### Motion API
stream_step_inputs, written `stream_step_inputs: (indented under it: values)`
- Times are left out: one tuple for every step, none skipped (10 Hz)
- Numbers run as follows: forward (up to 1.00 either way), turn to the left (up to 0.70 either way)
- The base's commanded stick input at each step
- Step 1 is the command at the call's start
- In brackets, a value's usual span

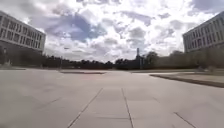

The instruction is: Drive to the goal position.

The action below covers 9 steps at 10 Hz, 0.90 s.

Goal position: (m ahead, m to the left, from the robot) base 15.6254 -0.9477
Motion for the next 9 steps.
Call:
stream_step_inputs:
  values:
    - [1.0, 0.0]
    - [1.0, 0.0]
    - [1.0, 0.0]
    - [1.0, 0.0]
    - [1.0, 0.0]
    - [1.0, 0.0]
    - [1.0, 0.0]
    - [1.0, 0.0]
    - [1.0, -0.07]
